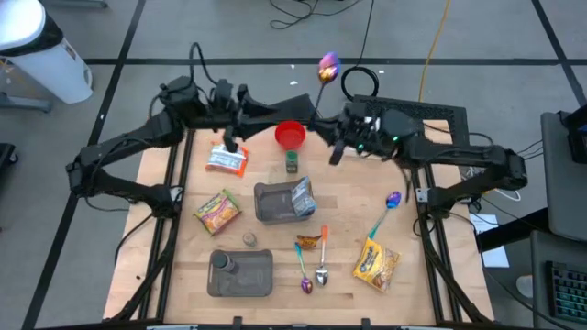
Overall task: Pick & Place Food Item
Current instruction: Put the top left purple spoon into the white bin
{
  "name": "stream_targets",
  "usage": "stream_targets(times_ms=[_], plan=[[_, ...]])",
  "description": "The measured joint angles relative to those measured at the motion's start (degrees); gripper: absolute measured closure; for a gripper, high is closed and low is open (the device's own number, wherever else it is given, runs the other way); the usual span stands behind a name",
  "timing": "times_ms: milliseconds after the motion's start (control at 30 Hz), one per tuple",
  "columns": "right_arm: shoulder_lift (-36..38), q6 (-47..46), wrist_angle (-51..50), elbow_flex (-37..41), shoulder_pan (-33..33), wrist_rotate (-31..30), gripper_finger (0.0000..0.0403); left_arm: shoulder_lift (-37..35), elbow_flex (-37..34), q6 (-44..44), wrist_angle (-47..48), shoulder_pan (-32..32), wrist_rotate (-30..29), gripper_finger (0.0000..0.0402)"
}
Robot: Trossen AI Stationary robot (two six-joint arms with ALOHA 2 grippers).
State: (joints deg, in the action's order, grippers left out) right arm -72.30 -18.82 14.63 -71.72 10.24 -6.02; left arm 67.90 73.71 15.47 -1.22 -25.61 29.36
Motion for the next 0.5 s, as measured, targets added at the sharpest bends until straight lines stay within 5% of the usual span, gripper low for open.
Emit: stream_targets(times_ms=[367, 500], plan=[[10.5, -2.8, -24.6, 0.0, 9.7, -1.1, 0.0402, -8.8, 0.0, -5.4, 24.9, -4.8, 0.7, 0.0188], [10.8, -0.9, -28.8, 0.0, 17.7, 7.7, 0.0403, -9.3, 0.0, -6.5, 28.1, -4.8, 0.6, 0.0188]])
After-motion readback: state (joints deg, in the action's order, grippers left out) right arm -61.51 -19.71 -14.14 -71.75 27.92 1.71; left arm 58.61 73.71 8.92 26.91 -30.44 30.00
